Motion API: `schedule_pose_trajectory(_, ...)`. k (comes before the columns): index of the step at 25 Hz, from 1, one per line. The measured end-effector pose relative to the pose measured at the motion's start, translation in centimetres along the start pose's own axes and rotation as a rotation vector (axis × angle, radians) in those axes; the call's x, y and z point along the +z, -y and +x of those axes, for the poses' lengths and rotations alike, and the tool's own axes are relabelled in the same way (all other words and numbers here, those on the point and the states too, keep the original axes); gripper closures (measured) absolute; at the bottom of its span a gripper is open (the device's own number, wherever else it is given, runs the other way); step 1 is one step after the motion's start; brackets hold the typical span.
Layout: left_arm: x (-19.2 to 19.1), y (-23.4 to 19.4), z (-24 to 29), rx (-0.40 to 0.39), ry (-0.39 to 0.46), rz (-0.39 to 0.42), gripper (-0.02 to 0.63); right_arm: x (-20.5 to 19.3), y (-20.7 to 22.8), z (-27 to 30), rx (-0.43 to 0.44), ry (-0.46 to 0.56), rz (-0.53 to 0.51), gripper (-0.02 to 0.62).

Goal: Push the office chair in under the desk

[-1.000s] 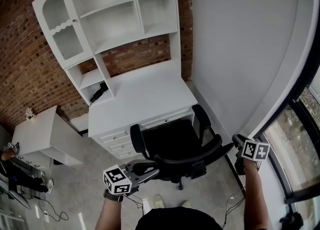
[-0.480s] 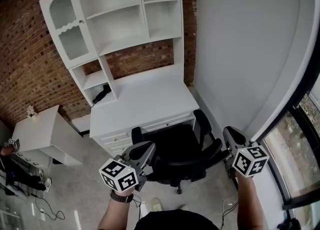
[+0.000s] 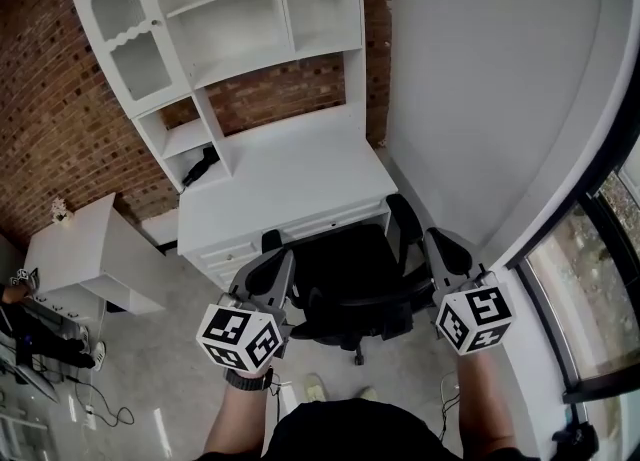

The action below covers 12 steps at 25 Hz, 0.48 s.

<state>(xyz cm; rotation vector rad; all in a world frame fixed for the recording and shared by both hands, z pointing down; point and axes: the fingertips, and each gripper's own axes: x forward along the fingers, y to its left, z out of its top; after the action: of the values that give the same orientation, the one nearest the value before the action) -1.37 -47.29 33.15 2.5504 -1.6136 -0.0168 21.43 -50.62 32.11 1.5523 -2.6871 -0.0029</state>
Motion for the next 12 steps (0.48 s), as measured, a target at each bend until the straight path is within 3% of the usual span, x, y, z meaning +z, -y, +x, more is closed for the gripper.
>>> schedule_pose_trajectory(12, 0.1, -1.7, -1.3, 0.086, 0.024, 0.022, 0.600, -0.7, -3.9, 1.0, 0.058, 0.005, -0.018, 0.591)
